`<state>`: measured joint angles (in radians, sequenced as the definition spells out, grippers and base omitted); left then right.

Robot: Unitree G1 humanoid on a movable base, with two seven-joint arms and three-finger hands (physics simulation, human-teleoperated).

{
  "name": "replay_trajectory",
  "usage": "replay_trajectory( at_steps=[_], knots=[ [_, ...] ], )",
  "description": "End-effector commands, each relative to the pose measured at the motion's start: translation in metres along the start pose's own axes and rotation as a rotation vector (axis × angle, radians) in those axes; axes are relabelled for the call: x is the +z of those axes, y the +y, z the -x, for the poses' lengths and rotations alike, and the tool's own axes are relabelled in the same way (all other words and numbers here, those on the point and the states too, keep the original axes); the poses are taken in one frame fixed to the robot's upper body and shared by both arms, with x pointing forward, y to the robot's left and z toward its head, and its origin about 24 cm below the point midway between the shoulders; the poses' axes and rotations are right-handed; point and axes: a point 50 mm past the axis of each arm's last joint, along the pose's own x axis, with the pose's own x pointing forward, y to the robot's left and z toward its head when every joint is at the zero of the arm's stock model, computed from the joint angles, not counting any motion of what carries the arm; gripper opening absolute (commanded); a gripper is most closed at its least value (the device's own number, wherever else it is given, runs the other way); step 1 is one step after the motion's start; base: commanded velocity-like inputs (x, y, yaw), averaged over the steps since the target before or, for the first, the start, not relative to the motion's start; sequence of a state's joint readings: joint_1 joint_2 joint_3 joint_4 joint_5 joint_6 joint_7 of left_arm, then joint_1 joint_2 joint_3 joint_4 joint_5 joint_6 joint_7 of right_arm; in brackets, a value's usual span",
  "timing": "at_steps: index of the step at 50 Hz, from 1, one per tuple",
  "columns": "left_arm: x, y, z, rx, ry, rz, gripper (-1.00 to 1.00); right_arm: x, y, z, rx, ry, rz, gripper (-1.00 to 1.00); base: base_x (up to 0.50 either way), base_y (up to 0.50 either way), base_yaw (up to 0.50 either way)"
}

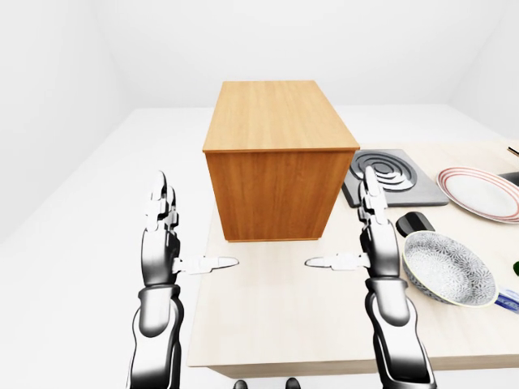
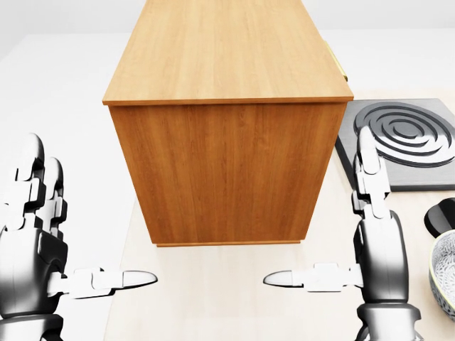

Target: Put the bowl on the top of the cabinet.

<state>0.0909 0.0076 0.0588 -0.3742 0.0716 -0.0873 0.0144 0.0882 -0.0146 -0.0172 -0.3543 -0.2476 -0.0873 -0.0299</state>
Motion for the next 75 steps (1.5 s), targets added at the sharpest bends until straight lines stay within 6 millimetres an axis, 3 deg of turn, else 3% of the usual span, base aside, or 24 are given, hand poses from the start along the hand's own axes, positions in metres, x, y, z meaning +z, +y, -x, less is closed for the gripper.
replay_trajectory(
  at_steps=[1, 8, 21, 28, 44, 55, 57, 75],
  knots=[
    [-0.001, 0.001, 0.0, 0.006, 0.002, -0.005, 1.0, 0.013, -0.013, -0.002, -0.055, -0.059, 0.076, 1.0, 0.0, 0.0, 0.0],
    [-0.001, 0.001, 0.0, 0.011, 0.002, -0.008, 1.0, 0.018, -0.022, -0.002, -0.059, -0.081, 0.183, 1.0, 0.0, 0.0, 0.0],
    [-0.005, 0.002, -0.001, 0.015, 0.018, -0.016, 1.0, 0.029, -0.059, -0.008, -0.054, -0.106, 0.409, 1.0, 0.0, 0.0, 0.0],
    [-0.005, 0.003, -0.002, 0.025, 0.017, -0.022, 1.0, 0.014, -0.078, -0.003, -0.007, 0.009, 0.562, 1.0, 0.0, 0.0, 0.0],
    [-0.012, 0.0, 0.0, 0.004, 0.047, -0.027, 1.0, 0.028, -0.108, 0.016, 0.104, 0.151, 0.821, 1.0, 0.0, 0.0, 0.0],
    [-0.016, 0.0, 0.001, 0.0, 0.066, -0.03, 1.0, 0.018, -0.122, 0.027, 0.2, 0.316, 0.9, 1.0, 0.0, 0.0, 0.0],
    [-0.017, -0.001, 0.001, -0.004, 0.071, -0.029, 1.0, 0.009, -0.125, 0.033, 0.227, 0.387, 0.911, 1.0, 0.0, 0.0, 0.0],
    [-0.011, -0.001, 0.004, -0.006, 0.052, -0.039, 1.0, -0.012, -0.151, 0.049, 0.216, 0.576, 0.934, 1.0, 0.0, 0.0, 0.0]
  ],
)
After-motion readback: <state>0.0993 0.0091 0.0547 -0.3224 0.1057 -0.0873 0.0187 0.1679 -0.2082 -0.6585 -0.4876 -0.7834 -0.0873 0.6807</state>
